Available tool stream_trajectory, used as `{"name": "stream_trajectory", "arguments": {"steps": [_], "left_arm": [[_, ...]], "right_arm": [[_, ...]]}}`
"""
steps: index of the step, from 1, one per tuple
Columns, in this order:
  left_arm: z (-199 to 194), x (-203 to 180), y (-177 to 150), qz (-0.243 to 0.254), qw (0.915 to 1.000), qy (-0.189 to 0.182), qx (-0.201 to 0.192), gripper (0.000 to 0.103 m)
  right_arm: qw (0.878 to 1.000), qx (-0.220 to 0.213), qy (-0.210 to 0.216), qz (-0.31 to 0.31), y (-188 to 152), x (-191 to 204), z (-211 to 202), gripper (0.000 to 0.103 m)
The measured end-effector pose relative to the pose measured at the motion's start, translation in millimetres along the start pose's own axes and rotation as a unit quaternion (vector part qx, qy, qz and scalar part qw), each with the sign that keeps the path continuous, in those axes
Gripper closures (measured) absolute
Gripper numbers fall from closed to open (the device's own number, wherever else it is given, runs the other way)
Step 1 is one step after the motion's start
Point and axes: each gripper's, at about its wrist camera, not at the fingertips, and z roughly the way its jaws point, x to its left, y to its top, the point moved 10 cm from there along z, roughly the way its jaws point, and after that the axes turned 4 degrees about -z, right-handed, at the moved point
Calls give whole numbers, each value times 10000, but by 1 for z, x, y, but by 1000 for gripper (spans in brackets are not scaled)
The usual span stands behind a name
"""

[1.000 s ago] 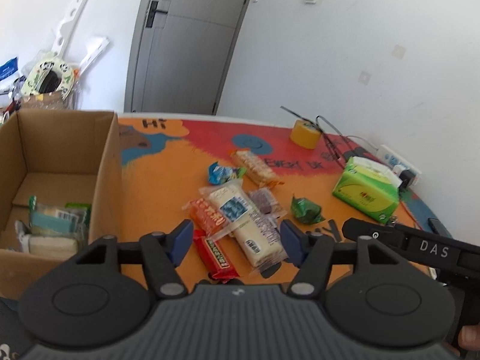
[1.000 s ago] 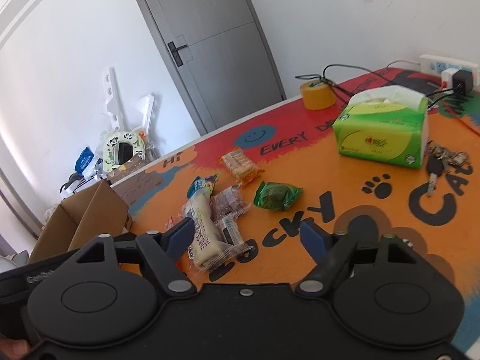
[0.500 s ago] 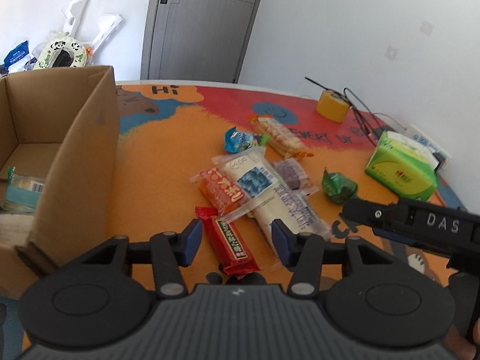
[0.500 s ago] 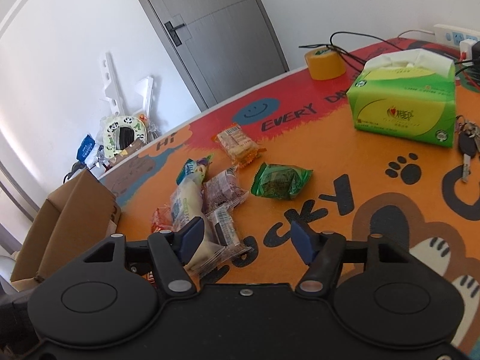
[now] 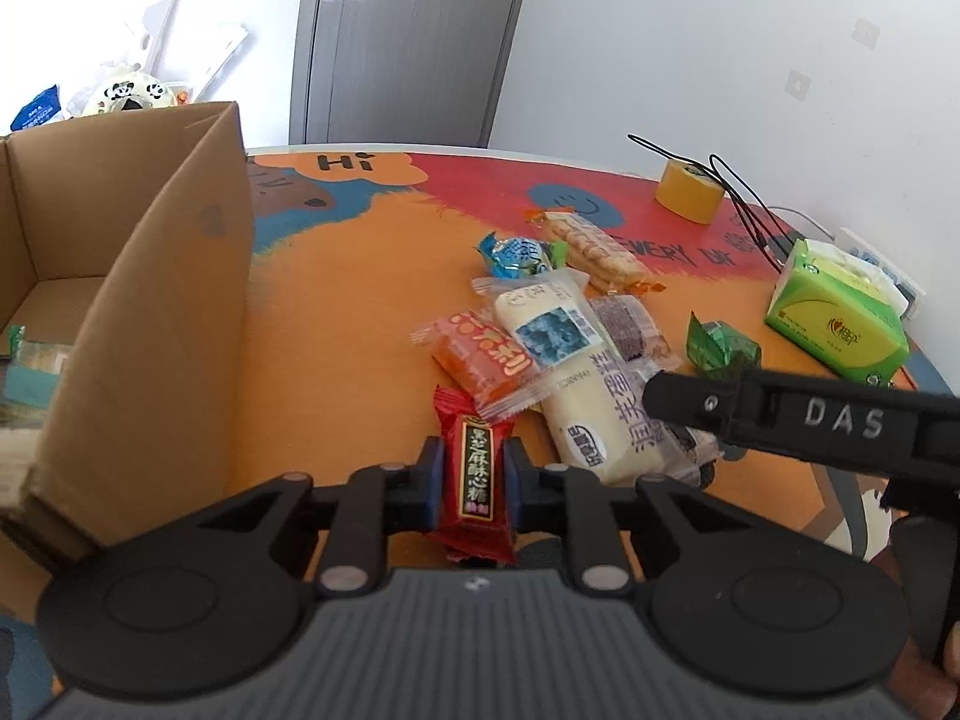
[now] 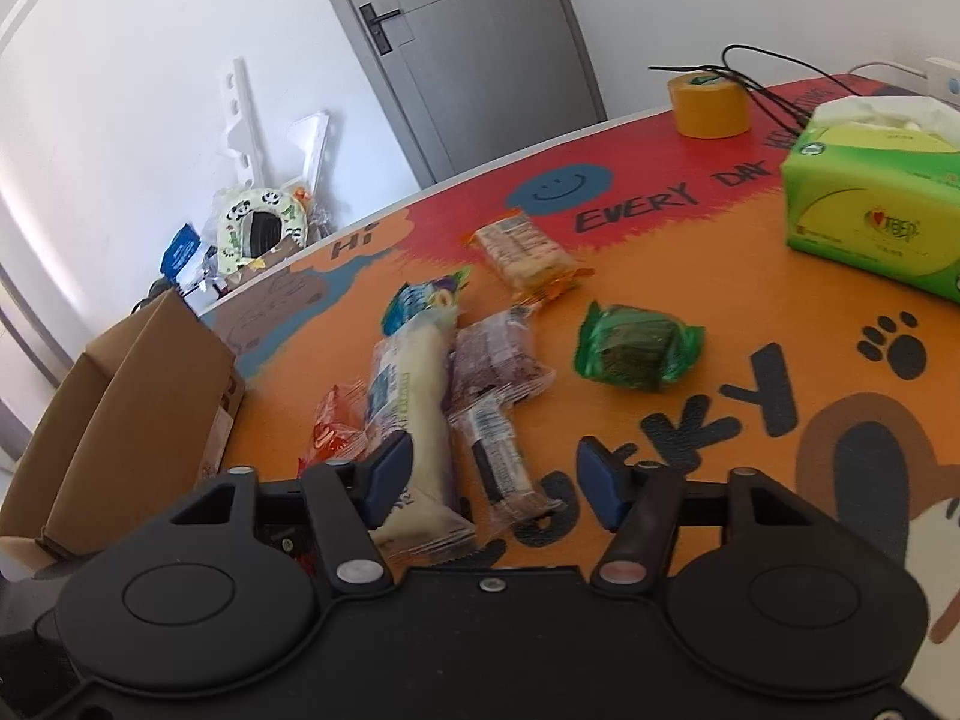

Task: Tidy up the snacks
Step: 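Move the left gripper back to the snacks and grasp the red bar, then grasp the small clear snack stick with the right gripper while the left lifts the red bar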

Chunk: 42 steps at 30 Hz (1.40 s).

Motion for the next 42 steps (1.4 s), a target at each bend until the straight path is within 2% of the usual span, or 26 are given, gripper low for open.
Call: {"name": "stream_trajectory", "arguments": {"steps": [4,6,10,15,23,25,26,27,31,33,37,39,42], "left_arm": [[-2,0,2,-25,10000,-31,-11,85],[-4,-1,3,-31,10000,-59,-22,85],[-9,-3,5,-23,9999,-120,-66,85],[-15,-3,6,-52,9998,-189,-105,85],[-24,-5,9,-73,9995,-246,-198,85],[-26,-6,11,-75,9993,-255,-245,85],[-27,-6,13,-68,9993,-257,-276,85],[-28,-5,14,-72,9992,-264,-296,85],[-27,-4,18,-93,9991,-259,-328,85],[-23,-3,18,-89,9992,-257,-288,85],[-16,-3,12,-83,9995,-260,-162,85],[-13,-2,8,-69,9997,-202,-104,85],[-6,1,0,-56,9999,-74,48,84]], "right_arm": [[9999,97,78,-35,-4,3,4,57],[9998,99,147,-26,-6,4,3,66],[9997,73,185,-128,-7,7,-4,76],[9999,71,126,36,-10,-3,-17,102],[9992,-49,135,368,-15,-22,-34,101],[9992,-93,107,374,-12,-22,-34,91],[9993,-103,115,350,-11,-21,-33,80],[9993,-112,135,324,-9,-19,-31,75],[9996,-13,160,235,-7,-8,-14,72],[9998,77,77,151,-9,-3,-4,67],[9996,152,-63,-223,-17,9,5,68],[9991,154,-189,-358,-17,10,4,82],[9997,168,-66,-190,-19,3,-1,83]]}}
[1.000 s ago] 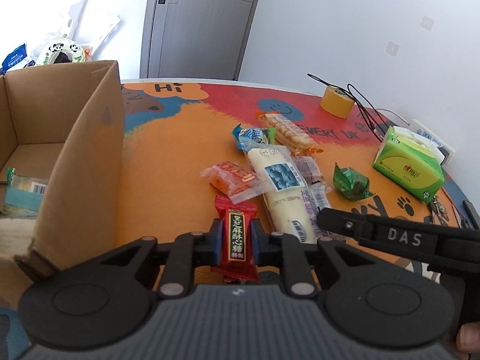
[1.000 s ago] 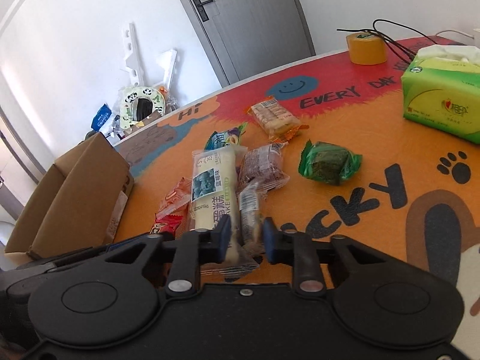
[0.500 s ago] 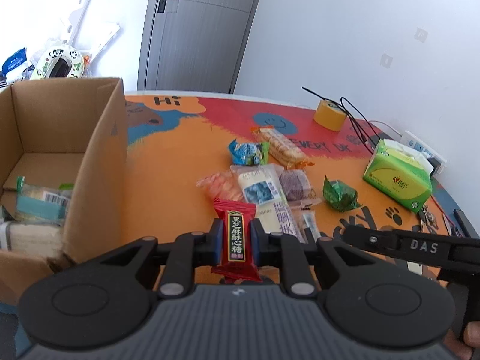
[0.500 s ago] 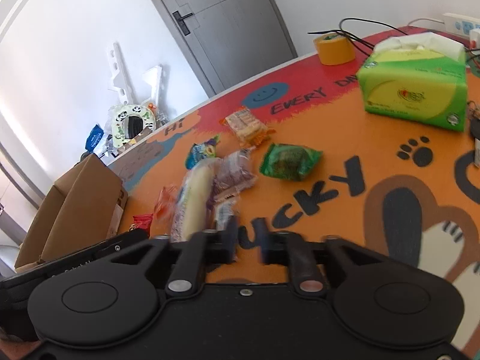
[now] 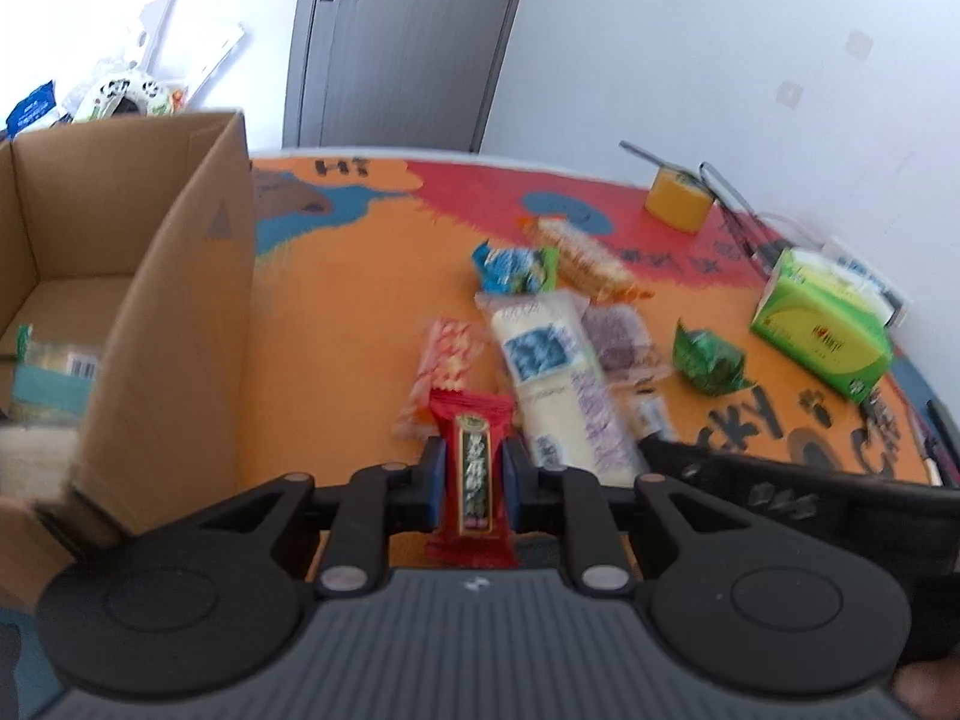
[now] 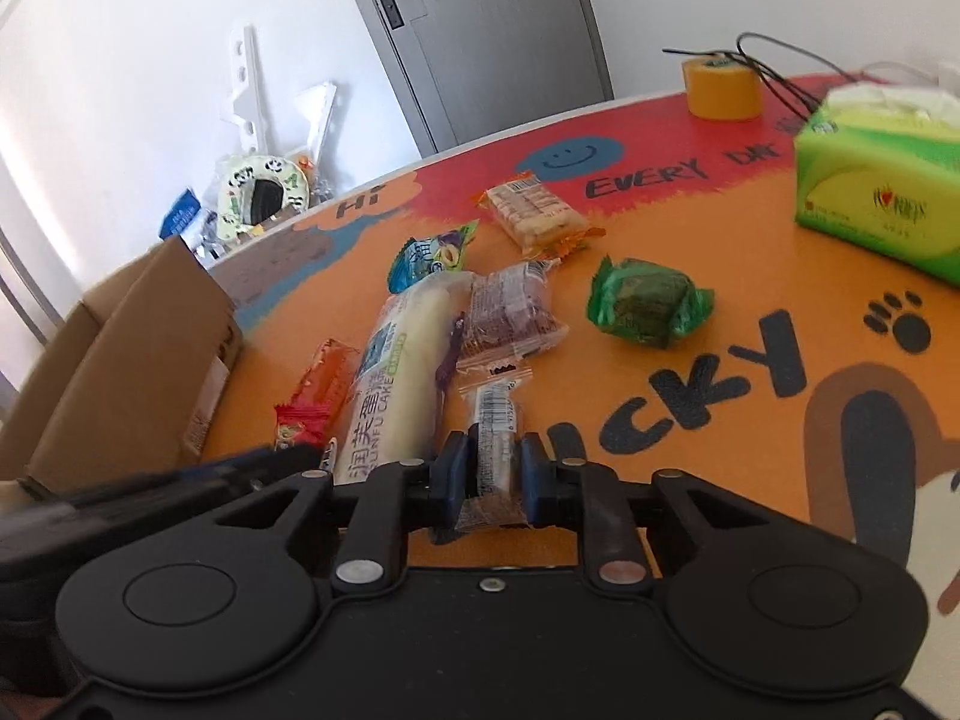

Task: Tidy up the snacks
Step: 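Grasp the small clear snack stick with the right gripper while the left lifts the red bar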

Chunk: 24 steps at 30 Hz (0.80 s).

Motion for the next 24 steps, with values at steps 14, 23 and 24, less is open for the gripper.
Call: {"name": "stream_trajectory", "arguments": {"steps": [14,23,24], "left_arm": [[-21,-15,5,281,9992,-84,-269,84],[-64,-14,30,240,9966,-182,-767,84],[-69,-12,33,217,9963,-183,-817,84]], "right_arm": [[9990,-388,65,200,10,-1,-35,83],[9967,-754,300,65,29,31,-60,83],[9964,-788,322,30,31,36,-62,83]]}}
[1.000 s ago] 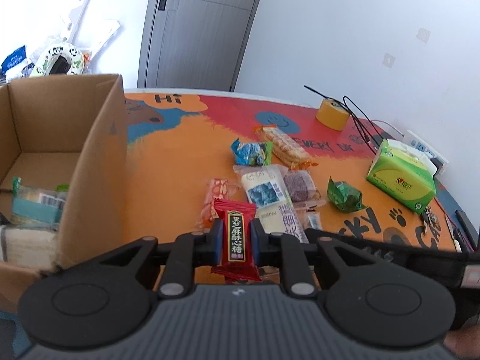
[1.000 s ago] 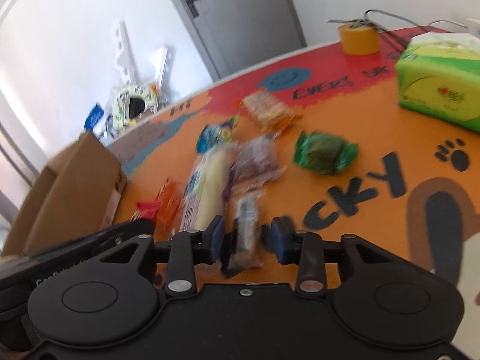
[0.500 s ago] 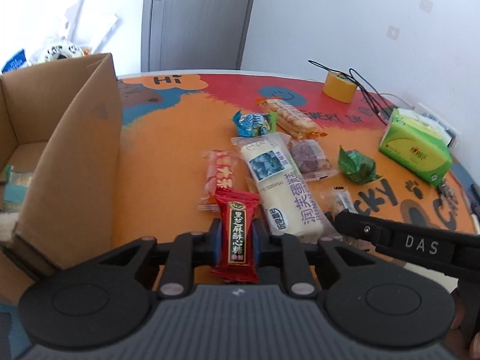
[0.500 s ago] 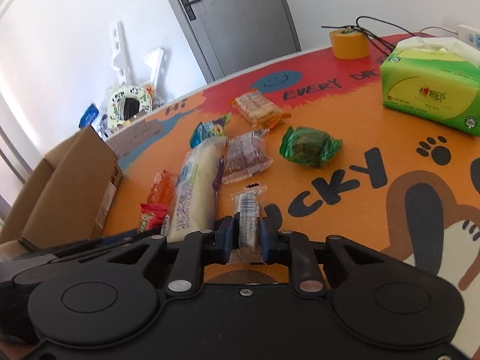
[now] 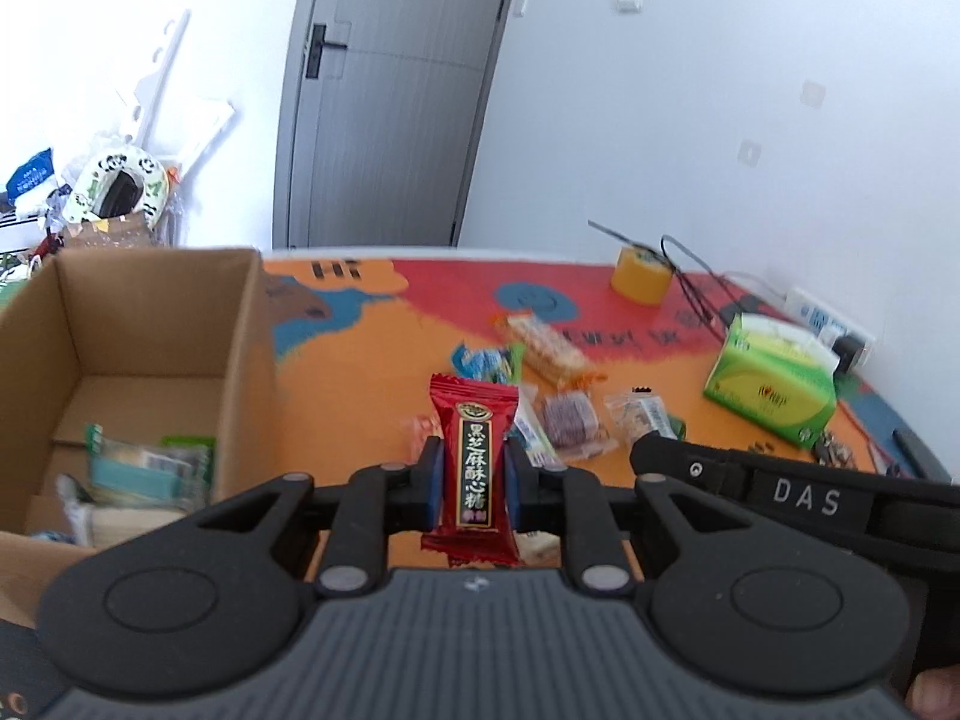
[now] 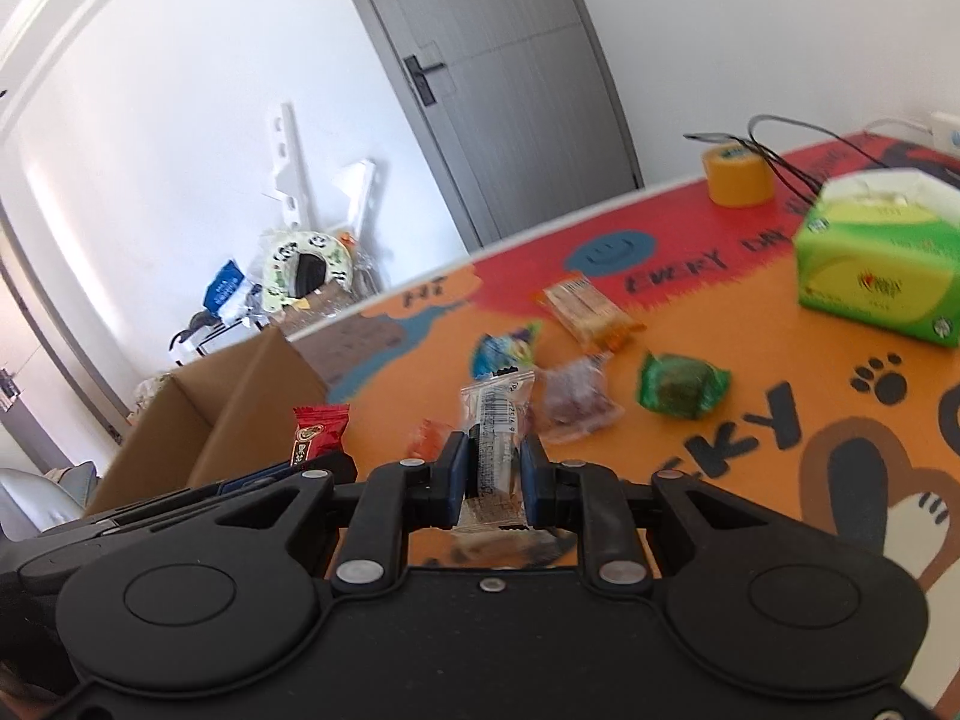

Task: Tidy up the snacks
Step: 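Grasp the small clear snack stick with the right gripper while the left lifts the red bar, then carry the red bar and clear stick over the box and open both grippers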

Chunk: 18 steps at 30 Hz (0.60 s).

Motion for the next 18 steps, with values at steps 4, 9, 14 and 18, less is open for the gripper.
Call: {"name": "stream_trajectory", "arguments": {"steps": [4,9,14,18], "left_arm": [[-17,7,12,-50,9998,-1,-187,84],[-35,20,27,-122,9990,40,-422,84],[-46,39,34,-257,9981,105,-548,84],[-54,54,38,-366,9971,168,-643,84]], "right_arm": [[9999,-94,105,-84,7,19,-2,83],[9994,-204,246,-146,15,41,-2,83],[9987,-283,353,-227,21,63,-1,83],[9983,-298,412,-296,23,79,2,83]]}}
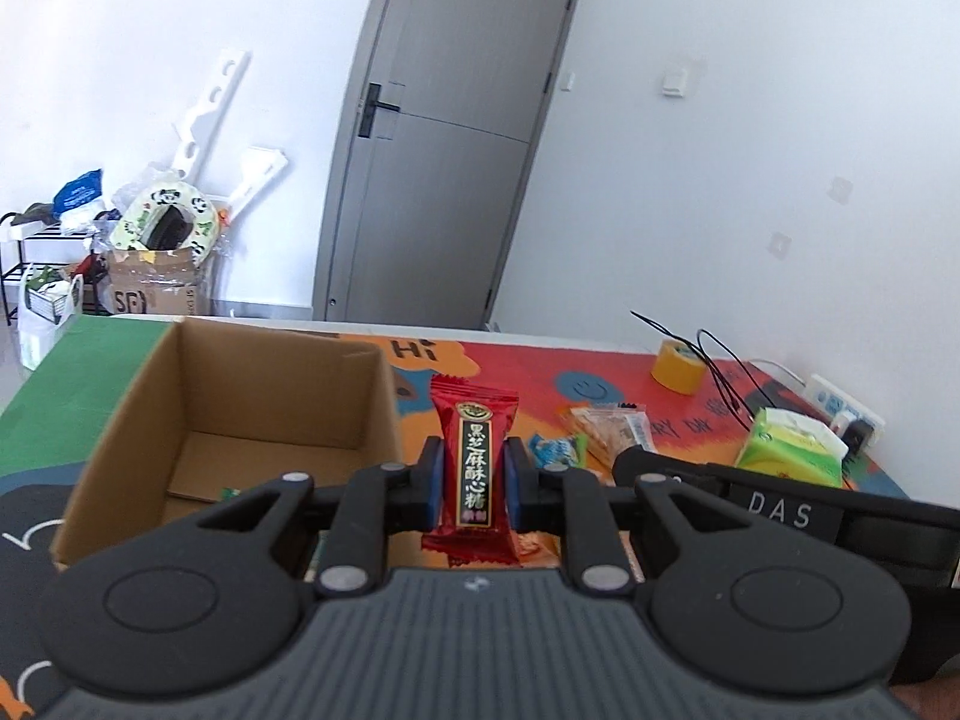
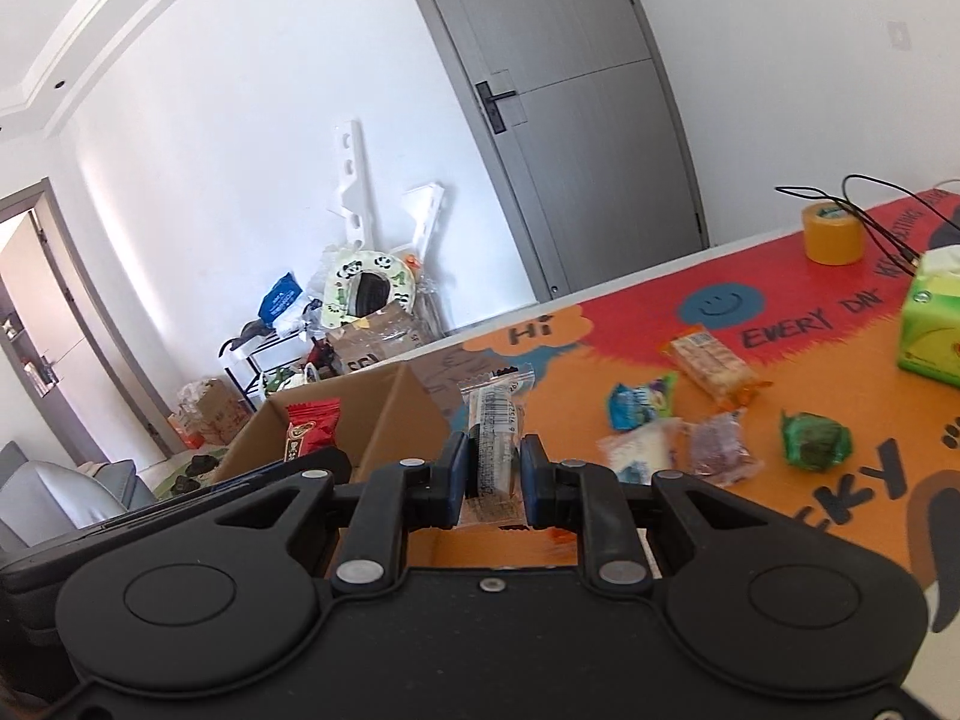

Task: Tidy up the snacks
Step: 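Carry the red bar and clear stick over the box and open both grippers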

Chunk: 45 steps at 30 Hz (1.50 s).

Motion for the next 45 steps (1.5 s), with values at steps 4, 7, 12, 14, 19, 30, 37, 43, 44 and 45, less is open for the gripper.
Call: {"name": "stream_trajectory", "arguments": {"steps": [4,7,12,14,19,30,37,43,44,45], "left_arm": [[-4,17,4,-104,9999,71,-48,84],[-4,31,6,-184,9997,154,-63,84],[-4,57,9,-332,9989,316,-60,84],[-3,67,11,-388,9986,366,-55,84],[7,87,17,-467,9978,462,-31,84],[5,129,28,-742,9936,854,-31,78],[-11,147,35,-912,9906,1017,-98,52],[-23,163,38,-1002,9884,1134,-140,42],[-25,166,37,-1018,9879,1164,-136,42],[-27,169,36,-1039,9872,1203,-129,39]], "right_arm": [[10000,-1,64,-51,1,14,6,83],[9999,1,111,-100,1,25,11,83],[9995,83,241,-159,0,41,24,83],[9994,126,286,-176,-1,48,30,83],[9988,214,360,-244,-1,62,45,83],[9975,362,484,-376,1,92,71,83],[9957,521,636,-421,-7,112,82,83],[9938,627,799,-444,-12,132,86,83],[9934,651,828,-444,-12,136,87,83],[9930,674,864,-446,-13,140,87,83]]}}
